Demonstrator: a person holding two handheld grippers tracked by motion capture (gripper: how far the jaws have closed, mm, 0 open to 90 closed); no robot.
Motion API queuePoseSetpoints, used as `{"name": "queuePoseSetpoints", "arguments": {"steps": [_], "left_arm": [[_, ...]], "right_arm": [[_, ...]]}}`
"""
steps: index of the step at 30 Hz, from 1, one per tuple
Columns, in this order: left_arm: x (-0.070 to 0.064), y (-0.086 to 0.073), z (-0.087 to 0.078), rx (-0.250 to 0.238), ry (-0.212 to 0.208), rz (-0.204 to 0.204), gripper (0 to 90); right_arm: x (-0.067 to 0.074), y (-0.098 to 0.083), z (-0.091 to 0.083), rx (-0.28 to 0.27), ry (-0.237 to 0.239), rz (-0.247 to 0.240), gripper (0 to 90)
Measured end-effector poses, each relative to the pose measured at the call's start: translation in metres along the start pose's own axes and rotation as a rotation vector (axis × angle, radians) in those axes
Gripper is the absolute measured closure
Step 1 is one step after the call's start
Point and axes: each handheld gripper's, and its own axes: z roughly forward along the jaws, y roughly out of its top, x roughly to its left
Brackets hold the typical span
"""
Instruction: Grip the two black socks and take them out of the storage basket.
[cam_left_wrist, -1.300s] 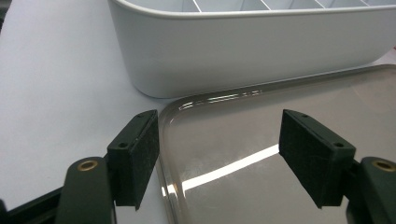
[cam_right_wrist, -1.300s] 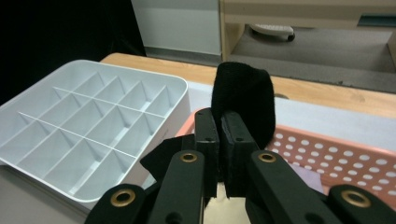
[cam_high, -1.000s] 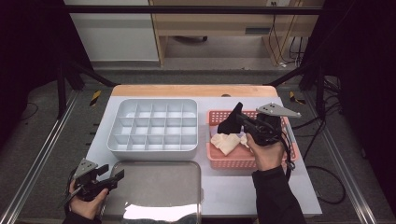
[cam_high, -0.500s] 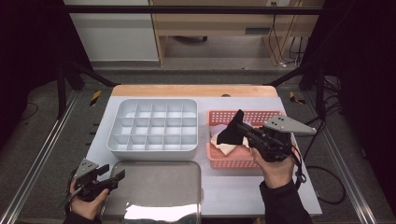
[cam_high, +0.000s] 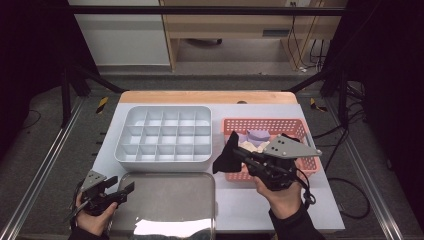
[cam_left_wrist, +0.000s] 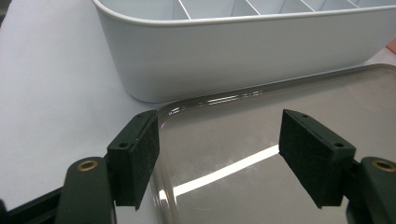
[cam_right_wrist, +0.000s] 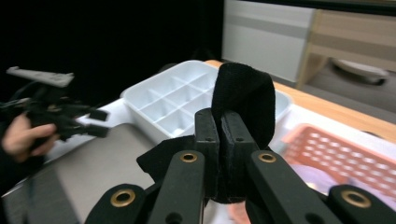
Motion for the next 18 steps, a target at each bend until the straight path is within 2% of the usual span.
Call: {"name": "queuePoseSetpoints", "arguments": {"steps": [4,5,7,8,11,12,18], "left_arm": [[0.000,0.000,-0.001,-0.001,0.002,-0.003,28.3],[0.000,0.000,-0.001,-0.001,0.002,-0.001,28.3],[0.000,0.000,0.000,-0.001,0.001,0.000,28.2],[0.000,0.000,0.000,-0.001,0.001,0.000,28.3],[0.000,0.000,-0.001,-0.001,0.004,0.000,28.3],[0.000,0.000,-0.001,-0.001,0.004,0.000,28.3],[0.001,0.000,0.000,0.002,0.005,-0.002,28.2]], "right_arm": [[0.014,0.000,0.006,0.006,0.063,-0.009,86.8],[0.022,-0.002,0.011,0.017,0.099,-0.012,86.8],[0.025,-0.003,0.013,0.023,0.112,-0.015,86.8],[0.033,-0.007,0.021,0.043,0.138,-0.021,86.7],[0.040,-0.012,0.029,0.066,0.165,-0.021,86.7],[0.047,-0.017,0.040,0.094,0.187,-0.021,86.7],[0.056,-0.030,0.058,0.130,0.223,0.002,86.7]]}}
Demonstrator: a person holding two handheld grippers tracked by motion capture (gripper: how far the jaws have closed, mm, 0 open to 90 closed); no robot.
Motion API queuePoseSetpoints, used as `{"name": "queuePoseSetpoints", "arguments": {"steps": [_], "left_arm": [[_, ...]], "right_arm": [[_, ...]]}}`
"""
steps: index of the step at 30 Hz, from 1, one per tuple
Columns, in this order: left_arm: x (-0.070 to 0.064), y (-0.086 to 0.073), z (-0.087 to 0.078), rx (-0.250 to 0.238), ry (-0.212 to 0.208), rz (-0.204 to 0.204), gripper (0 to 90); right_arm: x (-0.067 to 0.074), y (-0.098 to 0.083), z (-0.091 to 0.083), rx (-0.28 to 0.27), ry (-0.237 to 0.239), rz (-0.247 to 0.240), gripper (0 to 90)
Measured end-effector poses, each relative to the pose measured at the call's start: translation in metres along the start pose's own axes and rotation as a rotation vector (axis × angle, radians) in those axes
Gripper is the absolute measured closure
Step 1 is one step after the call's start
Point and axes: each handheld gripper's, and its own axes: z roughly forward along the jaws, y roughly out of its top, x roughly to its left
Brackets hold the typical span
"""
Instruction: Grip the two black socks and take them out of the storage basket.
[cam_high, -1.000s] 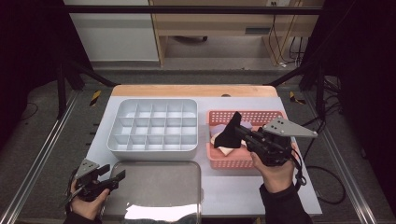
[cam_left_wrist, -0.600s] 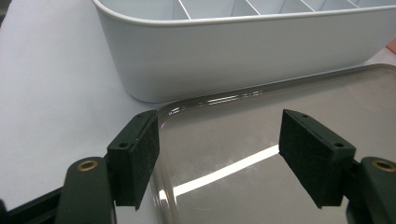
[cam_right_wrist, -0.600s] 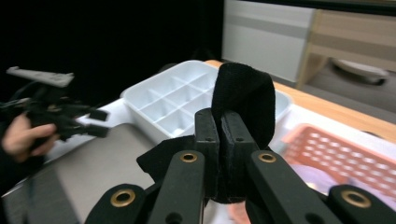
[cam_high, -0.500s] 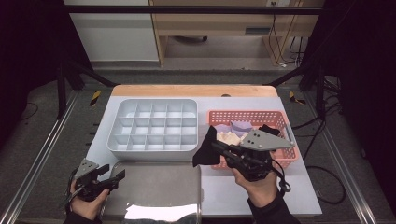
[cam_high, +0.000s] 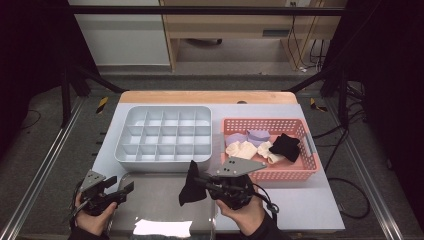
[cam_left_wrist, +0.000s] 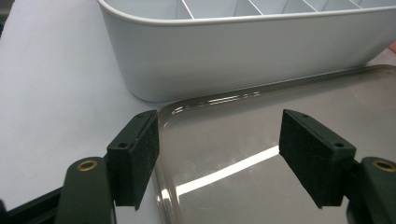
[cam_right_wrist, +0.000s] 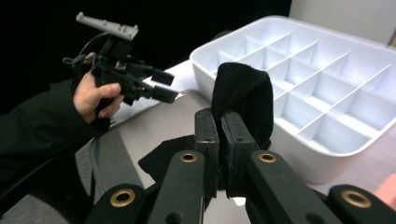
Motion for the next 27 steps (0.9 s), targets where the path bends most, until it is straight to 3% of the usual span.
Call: {"name": "queuePoseSetpoints", "arguments": {"steps": [4,9,10,16,22,27], "left_arm": [[0.000,0.000,0.000,0.001,0.001,0.000,28.2],[0.000,0.000,0.000,0.001,0.002,-0.003,28.2],[0.000,0.000,0.000,0.003,0.003,0.001,28.2],[-0.001,0.000,0.001,0.006,0.003,0.004,28.2],[-0.001,-0.001,0.001,0.006,0.003,0.006,28.2],[-0.002,-0.001,0.002,0.010,0.001,0.010,28.2]], "right_arm": [[-0.004,-0.015,0.011,0.035,0.023,0.041,86.7],[-0.020,-0.043,0.021,0.101,0.013,0.117,86.7],[-0.026,-0.057,0.023,0.134,-0.004,0.142,86.6],[-0.041,-0.086,0.036,0.204,-0.035,0.195,86.5],[-0.043,-0.096,0.051,0.238,-0.055,0.187,85.5],[-0.042,-0.104,0.062,0.265,-0.103,0.154,79.5]]}}
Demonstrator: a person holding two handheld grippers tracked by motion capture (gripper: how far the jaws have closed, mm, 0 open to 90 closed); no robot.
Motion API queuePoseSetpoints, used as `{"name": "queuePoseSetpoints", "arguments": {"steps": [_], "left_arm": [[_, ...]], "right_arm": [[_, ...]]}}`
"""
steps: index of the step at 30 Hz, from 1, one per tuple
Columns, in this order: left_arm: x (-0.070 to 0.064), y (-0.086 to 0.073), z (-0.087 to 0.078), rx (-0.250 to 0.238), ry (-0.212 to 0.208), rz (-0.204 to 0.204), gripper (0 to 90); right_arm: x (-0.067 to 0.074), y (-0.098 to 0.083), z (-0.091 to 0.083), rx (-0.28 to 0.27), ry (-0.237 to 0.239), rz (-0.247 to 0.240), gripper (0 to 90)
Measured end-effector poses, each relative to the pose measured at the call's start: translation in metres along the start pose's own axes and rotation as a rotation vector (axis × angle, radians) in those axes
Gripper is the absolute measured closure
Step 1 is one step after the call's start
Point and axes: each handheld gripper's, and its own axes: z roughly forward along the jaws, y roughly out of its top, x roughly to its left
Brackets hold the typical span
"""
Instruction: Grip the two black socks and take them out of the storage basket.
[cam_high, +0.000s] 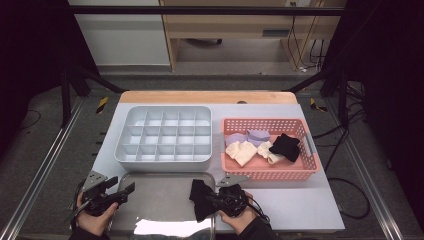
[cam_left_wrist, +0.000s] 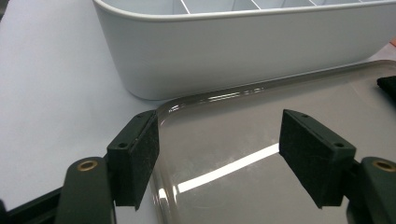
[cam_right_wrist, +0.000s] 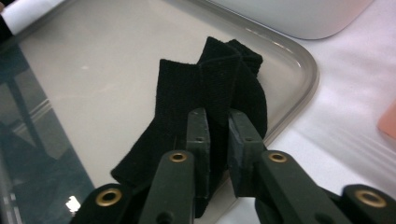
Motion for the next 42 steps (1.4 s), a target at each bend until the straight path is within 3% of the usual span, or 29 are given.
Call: {"name": "queuePoseSetpoints", "arguments": {"steps": [5,10,16,21,28,35,36,40,42], "left_arm": [[0.000,0.000,0.000,0.001,-0.002,0.003,28.2],[-0.001,0.000,0.002,0.006,-0.007,0.000,28.2],[0.000,0.000,0.002,0.006,-0.007,-0.005,28.2],[0.000,0.000,0.003,0.012,-0.009,-0.003,28.2],[0.000,-0.001,0.002,0.009,-0.005,-0.008,28.8],[0.001,-0.002,0.004,0.013,0.003,-0.013,27.9],[0.001,-0.002,0.004,0.015,0.005,-0.015,27.7],[0.002,-0.002,0.003,0.010,0.008,-0.017,27.6],[0.003,-0.002,0.004,0.014,0.009,-0.020,27.5]], "right_arm": [[0.001,0.001,0.001,-0.005,-0.017,-0.009,70.8],[0.000,0.007,-0.015,-0.090,-0.020,-0.021,60.6],[0.000,0.016,-0.032,-0.149,-0.020,-0.054,60.4],[-0.005,0.022,-0.044,-0.198,-0.051,-0.042,61.0],[-0.030,0.030,-0.067,-0.255,-0.156,-0.006,60.5],[-0.052,0.037,-0.080,-0.259,-0.222,0.022,59.9],[-0.061,0.042,-0.085,-0.271,-0.253,0.031,59.1],[-0.072,0.048,-0.091,-0.292,-0.286,0.054,58.2],[-0.083,0.055,-0.093,-0.305,-0.341,0.059,57.7]]}}
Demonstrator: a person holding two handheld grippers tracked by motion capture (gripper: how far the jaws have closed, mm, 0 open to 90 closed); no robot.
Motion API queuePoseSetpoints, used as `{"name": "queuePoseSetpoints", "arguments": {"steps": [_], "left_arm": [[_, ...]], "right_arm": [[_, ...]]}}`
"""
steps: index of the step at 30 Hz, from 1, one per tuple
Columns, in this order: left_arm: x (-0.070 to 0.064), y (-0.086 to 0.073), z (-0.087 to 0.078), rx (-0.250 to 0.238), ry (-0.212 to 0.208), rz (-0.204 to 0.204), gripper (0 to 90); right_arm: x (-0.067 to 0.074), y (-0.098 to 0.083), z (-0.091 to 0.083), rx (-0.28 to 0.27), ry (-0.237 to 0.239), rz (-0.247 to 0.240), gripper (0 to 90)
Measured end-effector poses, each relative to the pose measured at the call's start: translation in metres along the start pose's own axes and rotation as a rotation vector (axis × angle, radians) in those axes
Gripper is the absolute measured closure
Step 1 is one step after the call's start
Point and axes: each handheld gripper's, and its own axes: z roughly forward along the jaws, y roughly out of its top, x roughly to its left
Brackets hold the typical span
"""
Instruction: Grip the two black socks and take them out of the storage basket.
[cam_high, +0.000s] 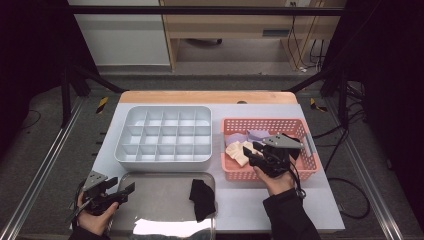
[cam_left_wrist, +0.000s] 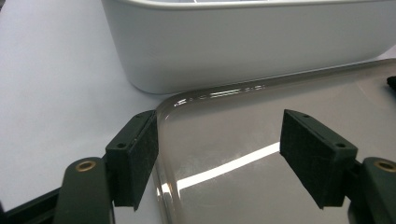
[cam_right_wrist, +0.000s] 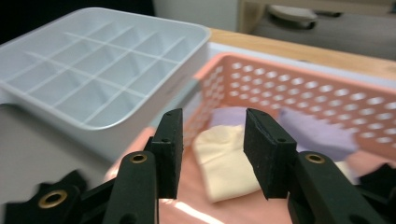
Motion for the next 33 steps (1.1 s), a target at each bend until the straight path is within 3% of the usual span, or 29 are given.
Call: {"name": "queuePoseSetpoints", "arguments": {"steps": [1,3,4,10,16,19,29,33], "left_arm": [[0.000,0.000,0.000,0.000,0.000,0.000,27.5],[0.000,0.000,-0.001,-0.003,-0.001,0.002,27.4],[0.000,0.000,-0.001,-0.003,-0.001,0.002,27.4],[0.000,0.000,0.000,0.001,0.001,-0.001,27.2],[0.001,0.000,0.001,0.004,0.003,-0.001,27.3],[0.000,0.000,0.001,0.002,0.000,0.003,27.3],[0.000,-0.001,0.000,0.000,-0.004,0.003,27.3],[0.000,-0.001,0.000,0.000,-0.006,0.002,27.4]], "right_arm": [[0.000,0.000,0.000,0.000,0.000,0.000,57.7],[-0.010,0.007,0.006,0.001,-0.058,-0.008,56.3],[-0.010,0.007,0.006,0.001,-0.058,-0.008,56.3],[-0.036,0.014,0.017,0.009,-0.131,0.029,56.1],[-0.059,0.009,0.021,0.019,-0.189,0.094,55.5],[-0.068,0.003,0.023,0.042,-0.222,0.102,55.6],[-0.092,-0.009,0.022,0.130,-0.293,0.150,52.8],[-0.096,-0.016,0.022,0.126,-0.286,0.170,52.0]]}}
